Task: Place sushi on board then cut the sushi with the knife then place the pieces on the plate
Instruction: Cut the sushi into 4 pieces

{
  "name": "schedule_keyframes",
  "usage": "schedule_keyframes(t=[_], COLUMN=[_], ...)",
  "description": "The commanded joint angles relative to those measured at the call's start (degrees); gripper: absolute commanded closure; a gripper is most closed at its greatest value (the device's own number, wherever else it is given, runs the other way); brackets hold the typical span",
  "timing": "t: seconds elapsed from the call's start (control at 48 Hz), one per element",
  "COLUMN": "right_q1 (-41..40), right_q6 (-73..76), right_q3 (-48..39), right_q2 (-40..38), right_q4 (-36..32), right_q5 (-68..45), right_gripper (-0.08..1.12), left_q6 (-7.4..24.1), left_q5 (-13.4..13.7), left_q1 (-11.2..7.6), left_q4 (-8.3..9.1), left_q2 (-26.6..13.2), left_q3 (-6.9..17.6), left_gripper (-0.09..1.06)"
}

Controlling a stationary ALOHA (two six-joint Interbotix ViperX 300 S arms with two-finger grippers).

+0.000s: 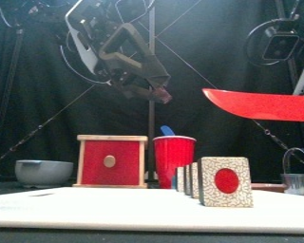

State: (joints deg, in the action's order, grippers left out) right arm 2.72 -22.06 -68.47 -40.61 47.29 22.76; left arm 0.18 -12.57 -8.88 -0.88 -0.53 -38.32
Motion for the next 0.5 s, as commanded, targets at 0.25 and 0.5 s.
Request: schedule_keyframes(t=[0.25, 0.5], right_q1=[-13.36, -16.35], right_q6=[-0.09, 0.09], right_q3=[-2.02, -2.02], right_q2=[-4.31, -3.78], right_q4=[-3.34, -3.52], right_q5=[13.62, 14.77], right_gripper=[0.67, 0.65], left_q6=[0.18, 0.09], left_q5=[-2.9, -2.9], left_q1=[2.72, 4.04], left_q4=[0.18, 0.0], left_q2=[0.62, -0.62], left_q3=[-0.7, -1.41], left_gripper=[0.1, 0.1])
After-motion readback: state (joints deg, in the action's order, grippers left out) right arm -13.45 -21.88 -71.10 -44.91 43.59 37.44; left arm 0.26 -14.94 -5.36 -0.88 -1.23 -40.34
